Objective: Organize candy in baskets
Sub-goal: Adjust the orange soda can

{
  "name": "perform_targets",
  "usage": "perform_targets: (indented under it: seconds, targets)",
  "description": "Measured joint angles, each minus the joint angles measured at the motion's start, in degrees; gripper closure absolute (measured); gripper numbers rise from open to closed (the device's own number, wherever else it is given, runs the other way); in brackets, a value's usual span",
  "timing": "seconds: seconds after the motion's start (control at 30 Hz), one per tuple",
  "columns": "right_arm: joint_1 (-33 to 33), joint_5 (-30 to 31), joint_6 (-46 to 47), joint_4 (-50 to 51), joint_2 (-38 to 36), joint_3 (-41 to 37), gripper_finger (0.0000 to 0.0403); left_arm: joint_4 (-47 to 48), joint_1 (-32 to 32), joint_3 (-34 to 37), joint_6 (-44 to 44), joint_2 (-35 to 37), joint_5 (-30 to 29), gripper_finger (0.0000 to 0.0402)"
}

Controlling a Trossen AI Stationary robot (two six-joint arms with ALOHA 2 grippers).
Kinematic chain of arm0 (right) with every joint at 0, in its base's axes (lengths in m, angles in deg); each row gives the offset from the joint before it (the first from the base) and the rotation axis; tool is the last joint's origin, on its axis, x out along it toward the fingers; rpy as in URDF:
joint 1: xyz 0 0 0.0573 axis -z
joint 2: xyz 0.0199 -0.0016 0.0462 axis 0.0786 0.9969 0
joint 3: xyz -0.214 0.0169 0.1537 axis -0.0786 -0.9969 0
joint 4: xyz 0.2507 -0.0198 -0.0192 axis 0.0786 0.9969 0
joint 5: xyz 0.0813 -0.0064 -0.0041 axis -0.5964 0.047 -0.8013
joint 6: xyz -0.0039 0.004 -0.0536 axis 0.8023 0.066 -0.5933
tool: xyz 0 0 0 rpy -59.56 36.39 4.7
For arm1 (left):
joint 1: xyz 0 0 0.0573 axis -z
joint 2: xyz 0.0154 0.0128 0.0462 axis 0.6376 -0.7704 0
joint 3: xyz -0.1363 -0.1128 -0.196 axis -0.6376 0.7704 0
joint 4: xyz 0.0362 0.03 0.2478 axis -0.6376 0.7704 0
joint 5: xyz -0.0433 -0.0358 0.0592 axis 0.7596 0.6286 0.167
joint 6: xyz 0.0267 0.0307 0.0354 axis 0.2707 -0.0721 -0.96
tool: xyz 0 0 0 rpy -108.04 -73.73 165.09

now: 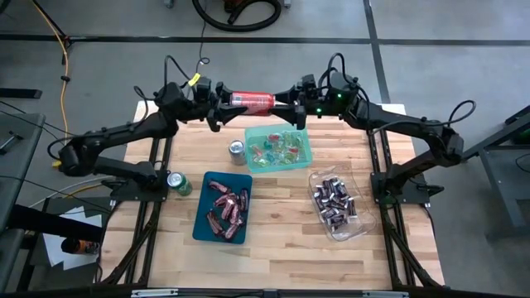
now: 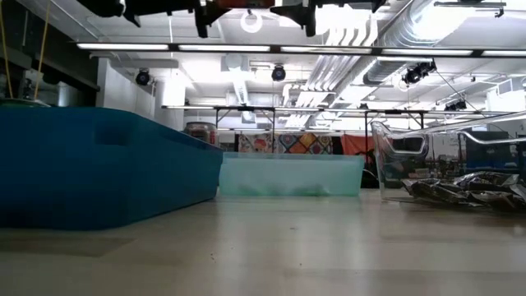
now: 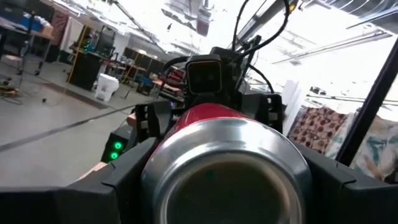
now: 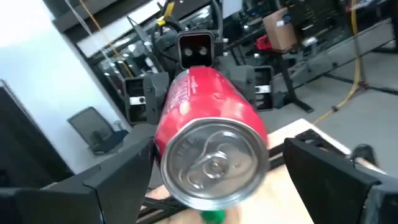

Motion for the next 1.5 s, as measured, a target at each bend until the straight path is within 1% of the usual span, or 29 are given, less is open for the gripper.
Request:
perform_targets:
  seconds: [0.13, 0.3, 0.53, 0.63, 0.73, 0.87, 0.9, 1.03, 1.07, 1.13, 1.23, 1.37, 1.43, 1.5]
  targets:
    - [-1.4, -2.6, 1.4, -0.6, 0.4, 0.1, 0.0053, -0.3, 1.0, -0.9, -0.1, -1.5, 0.3, 0.013]
    - [-3.3, -0.5, 0.7, -0.8, 0.4, 0.1, 0.0052, -1.7, 1.7, -1.0, 0.1, -2.8, 0.7, 0.013]
    - [-3.6, -0.4, 1.2, -0.8, 0.4, 0.1, 0.0055, -1.7, 2.2, -1.0, 0.0, -3.0, 0.5, 0.013]
    - [-3.6, -0.4, 2.4, -0.8, 0.4, 0.1, 0.008, -1.7, 2.2, -1.0, -0.6, -3.0, 0.5, 0.013]
    - [-3.5, -0.9, 2.3, -0.8, 0.3, 0.1, 0.0126, -1.7, 2.5, -1.0, -1.4, -3.0, 0.4, 0.013]
    - [-3.5, -0.9, 2.5, -0.6, 0.3, 0.1, 0.0129, -1.6, 2.5, -1.0, -0.4, -2.9, 0.2, 0.0127]
    - [-3.5, -0.9, 2.6, -0.6, 0.3, 0.1, 0.0129, -1.5, 2.5, -1.0, 0.0, -2.9, 0.0, 0.0114]
    - [-3.3, -0.3, 2.6, 0.0, 0.3, 0.0, 0.0129, 0.1, 1.2, -1.0, 2.1, -3.0, -0.1, 0.003]
    - [-3.1, -0.2, 2.5, 0.0, 0.2, 0.0, 0.0129, 0.6, 0.6, -1.0, 2.1, -2.9, 0.1, 0.002]
    - [-2.3, -0.2, 2.4, 1.0, -0.5, -0.1, 0.0129, 1.9, -1.2, -1.0, 1.0, -1.9, 0.9, 0.0016]
    - [0.0, -1.3, 0.6, 5.7, -3.6, -0.1, 0.0129, 7.0, -6.0, -1.8, -1.1, 1.4, 1.6, 0.0021]
    - [3.9, -0.5, -4.1, 18.5, -10.3, -0.1, 0.0129, 20.1, -13.8, -4.2, -6.9, 7.0, 1.8, 0.002]
    - [5.8, 3.1, -6.4, 28.1, -14.1, -0.1, 0.0129, 24.9, -17.3, -4.6, -9.2, 9.4, 1.0, 0.002]
    - [7.4, 9.5, -8.1, 39.7, -17.5, 0.6, 0.0129, 28.5, -19.9, -4.6, -9.6, 10.9, -0.2, 0.002]
